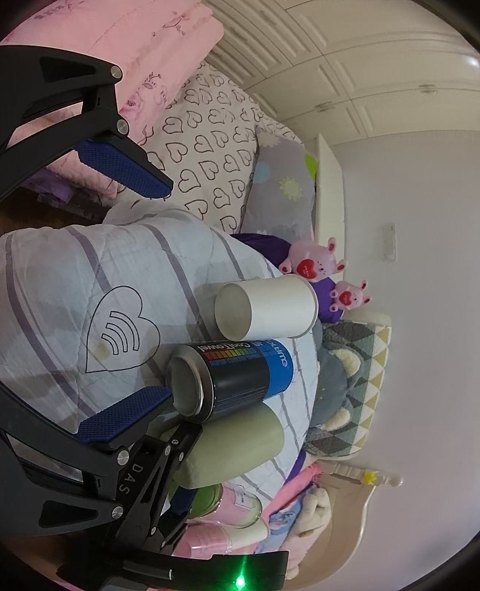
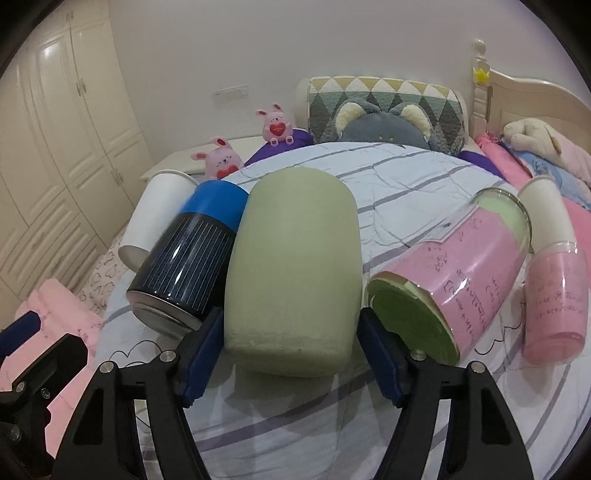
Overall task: Flip cup upright
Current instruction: 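Close the right gripper around the pale green cup's body, then lift the green cup with the right gripper and rotate it base-down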
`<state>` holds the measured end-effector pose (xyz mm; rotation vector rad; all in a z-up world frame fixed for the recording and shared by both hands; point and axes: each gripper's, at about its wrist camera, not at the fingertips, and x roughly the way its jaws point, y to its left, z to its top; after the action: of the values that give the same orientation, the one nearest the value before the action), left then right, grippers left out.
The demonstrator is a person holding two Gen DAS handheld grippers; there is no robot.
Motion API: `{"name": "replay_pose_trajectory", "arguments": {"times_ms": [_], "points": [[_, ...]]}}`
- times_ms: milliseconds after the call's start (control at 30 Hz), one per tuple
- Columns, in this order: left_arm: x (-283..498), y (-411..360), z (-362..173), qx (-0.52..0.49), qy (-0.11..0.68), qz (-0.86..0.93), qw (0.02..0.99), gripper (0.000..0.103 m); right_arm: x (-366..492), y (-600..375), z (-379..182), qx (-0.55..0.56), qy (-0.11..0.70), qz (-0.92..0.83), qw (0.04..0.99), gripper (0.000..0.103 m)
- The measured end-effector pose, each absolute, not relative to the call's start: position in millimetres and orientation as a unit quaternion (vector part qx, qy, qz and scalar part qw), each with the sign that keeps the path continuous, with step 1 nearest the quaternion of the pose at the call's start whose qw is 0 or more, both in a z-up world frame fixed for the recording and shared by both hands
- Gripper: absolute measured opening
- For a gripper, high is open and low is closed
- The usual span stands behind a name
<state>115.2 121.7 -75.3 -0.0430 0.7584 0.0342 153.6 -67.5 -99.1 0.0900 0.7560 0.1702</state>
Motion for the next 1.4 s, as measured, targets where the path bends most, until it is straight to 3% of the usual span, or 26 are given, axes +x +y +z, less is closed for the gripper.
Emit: {"name": "replay_pose_trajectory", "arguments": {"times_ms": [600,1067,1200,1400], "points": [[74,107,-65,-0.033,0.368,0.005,0.929,0.103,86,-82,-98,0.036,0.388,0.109,0.915,0.073],[36,53,-57,-0.015,0.377,-0.036,0.926,0.103,33,-109,-107,0.057,0.369,0.086,0.924,0.073],[35,46,-58,-0.019,0.389,-0.038,0.920,0.103,31,-113,-106,0.068,0.352,0.090,0.929,0.081],[38,22,-58,-0.026,0.409,-0.053,0.911,0.103,17,-132,-97,0.080,0.331,0.098,0.935,0.082]]}}
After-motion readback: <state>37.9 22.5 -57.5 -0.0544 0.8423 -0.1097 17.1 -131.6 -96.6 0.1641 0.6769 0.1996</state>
